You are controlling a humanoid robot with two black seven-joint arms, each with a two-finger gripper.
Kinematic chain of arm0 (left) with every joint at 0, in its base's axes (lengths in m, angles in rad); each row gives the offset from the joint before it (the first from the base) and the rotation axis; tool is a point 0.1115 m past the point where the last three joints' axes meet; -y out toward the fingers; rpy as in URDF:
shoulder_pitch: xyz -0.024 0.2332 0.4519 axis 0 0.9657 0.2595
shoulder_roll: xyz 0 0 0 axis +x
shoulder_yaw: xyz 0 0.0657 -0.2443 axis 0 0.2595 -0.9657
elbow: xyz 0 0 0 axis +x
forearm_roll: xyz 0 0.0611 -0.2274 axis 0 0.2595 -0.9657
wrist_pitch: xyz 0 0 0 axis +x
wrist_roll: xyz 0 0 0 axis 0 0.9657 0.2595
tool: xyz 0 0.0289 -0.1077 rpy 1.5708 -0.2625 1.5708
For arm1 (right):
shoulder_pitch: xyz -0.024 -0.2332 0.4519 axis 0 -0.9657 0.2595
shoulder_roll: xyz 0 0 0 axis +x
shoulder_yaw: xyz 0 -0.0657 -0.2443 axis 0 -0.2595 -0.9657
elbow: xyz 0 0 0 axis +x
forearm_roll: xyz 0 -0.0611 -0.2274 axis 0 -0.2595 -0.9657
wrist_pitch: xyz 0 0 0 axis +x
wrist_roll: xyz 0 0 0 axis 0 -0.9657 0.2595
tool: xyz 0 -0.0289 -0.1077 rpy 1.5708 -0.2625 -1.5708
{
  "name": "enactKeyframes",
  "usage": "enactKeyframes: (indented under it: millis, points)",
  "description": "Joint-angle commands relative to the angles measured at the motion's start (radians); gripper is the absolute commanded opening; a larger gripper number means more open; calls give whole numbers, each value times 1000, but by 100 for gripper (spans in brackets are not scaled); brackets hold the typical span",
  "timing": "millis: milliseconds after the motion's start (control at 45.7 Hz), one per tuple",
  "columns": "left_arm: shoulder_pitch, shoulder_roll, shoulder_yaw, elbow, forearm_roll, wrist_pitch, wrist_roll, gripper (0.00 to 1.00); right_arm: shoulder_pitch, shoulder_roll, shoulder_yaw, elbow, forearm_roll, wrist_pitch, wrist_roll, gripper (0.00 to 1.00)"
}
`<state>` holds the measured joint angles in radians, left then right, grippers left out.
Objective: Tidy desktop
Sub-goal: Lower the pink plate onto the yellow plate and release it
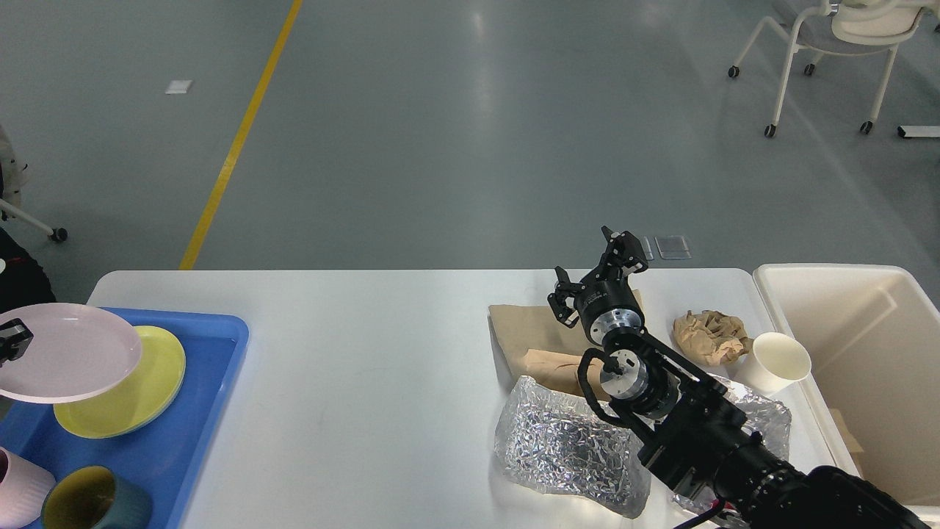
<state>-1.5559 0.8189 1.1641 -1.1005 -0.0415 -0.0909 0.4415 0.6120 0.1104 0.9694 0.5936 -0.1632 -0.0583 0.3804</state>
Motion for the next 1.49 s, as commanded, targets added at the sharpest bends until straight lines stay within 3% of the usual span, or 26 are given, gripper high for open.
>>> enactKeyframes:
  millis: [0,438,876,1095,1227,1314,1402,1467]
  points:
    - [62,-3,-43,22,0,65,0,0,0,0,0,0,1,0,0,100]
    - [215,-35,-181,102,0,105,0,2,0,0,0,0,-1,0,0,100]
    - [226,-66,-204,103,-1,106,0,7,0,0,0,0,1,0,0,100]
    - [241,-67,-204,133,0,106,0,32,0,0,0,0,-1,0,0,100]
    - [244,-80,-204,145,0,106,0,39,0,0,0,0,1,0,0,100]
    - [244,-80,-205,145,-1,106,0,57,0,0,0,0,1,0,0,100]
    - [244,-80,-207,154,-1,105,0,68,0,0,0,0,1,0,0,100]
    - [244,-83,-213,156,-1,105,0,84,0,0,0,0,1,0,0,100]
